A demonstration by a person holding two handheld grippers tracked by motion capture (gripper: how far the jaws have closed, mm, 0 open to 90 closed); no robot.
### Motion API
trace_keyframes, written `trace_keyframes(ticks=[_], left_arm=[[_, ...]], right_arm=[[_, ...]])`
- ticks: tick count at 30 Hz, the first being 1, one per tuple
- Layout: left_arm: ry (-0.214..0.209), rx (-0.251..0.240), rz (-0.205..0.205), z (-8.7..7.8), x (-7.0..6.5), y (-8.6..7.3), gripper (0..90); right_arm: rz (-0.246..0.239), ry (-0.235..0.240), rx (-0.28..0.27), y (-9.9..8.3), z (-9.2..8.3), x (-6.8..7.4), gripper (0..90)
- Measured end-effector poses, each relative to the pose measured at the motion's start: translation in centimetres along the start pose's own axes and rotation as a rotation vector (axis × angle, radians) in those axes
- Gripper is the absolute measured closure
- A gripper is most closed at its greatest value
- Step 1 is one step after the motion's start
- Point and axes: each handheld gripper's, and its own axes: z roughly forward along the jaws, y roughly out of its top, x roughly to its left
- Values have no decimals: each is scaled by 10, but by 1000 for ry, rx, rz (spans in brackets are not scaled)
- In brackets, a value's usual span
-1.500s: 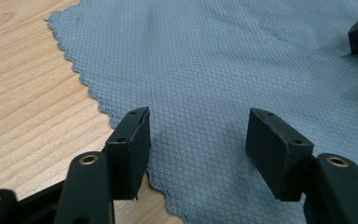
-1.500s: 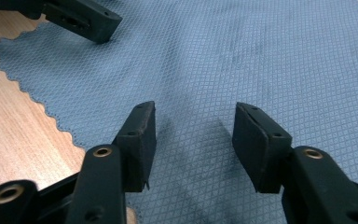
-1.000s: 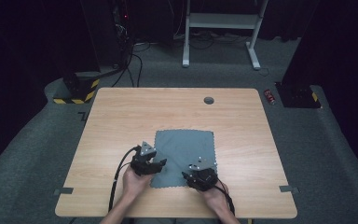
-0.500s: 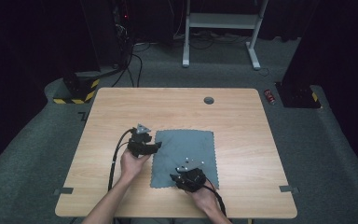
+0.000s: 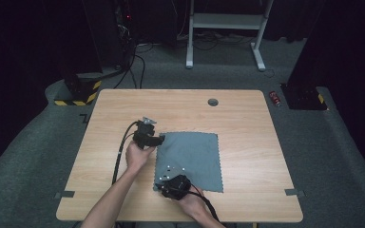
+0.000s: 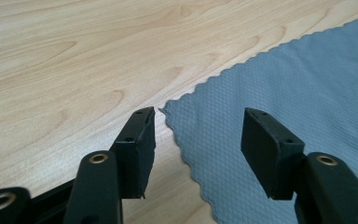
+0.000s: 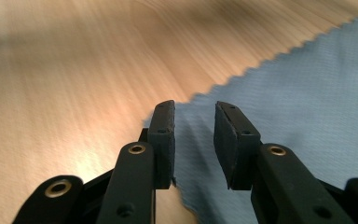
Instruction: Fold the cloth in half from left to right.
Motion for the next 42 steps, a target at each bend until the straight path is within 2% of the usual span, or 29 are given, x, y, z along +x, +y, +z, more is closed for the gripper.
trace_keyframes(ticks=[3, 4, 7, 11, 16, 18, 19, 23, 26, 30, 35, 38, 42], left_arm=[[16, -11, -14, 5, 3, 3, 456], [17, 4, -24, 8, 4, 3, 456], [41, 39, -9, 16, 7, 3, 454], [57, 50, -8, 22, 9, 5, 456], [88, 23, -34, 29, 16, 7, 479], [97, 56, -35, 36, 19, 6, 482], [99, 49, -24, 37, 18, 6, 477], [93, 48, 5, 38, 15, 7, 519], [81, 47, -2, 38, 14, 8, 561], [58, 42, 41, 38, 8, 8, 729], [32, 57, 61, 39, 6, 10, 878], [27, 65, 62, 39, 6, 11, 896], [-16, 74, 30, 38, 12, 12, 900]], right_arm=[[-14, 15, -11, 2, 2, 6, 685], [-15, 21, -11, 3, 3, 8, 683], [-39, 30, -8, 5, 5, 13, 679], [-49, 22, 9, 4, 7, 17, 669], [-64, 5, 13, 5, 7, 20, 668], [-61, 7, 11, 5, 8, 20, 671], [-61, 6, 11, 5, 8, 20, 673], [-61, -2, 14, 4, 7, 21, 690], [-62, -2, 17, 4, 7, 21, 705], [-66, -12, 22, 5, 6, 21, 743], [-60, -41, 26, 5, 6, 21, 854], [-69, -57, 31, 6, 6, 21, 886], [-69, -74, 22, 4, 6, 23, 897]])
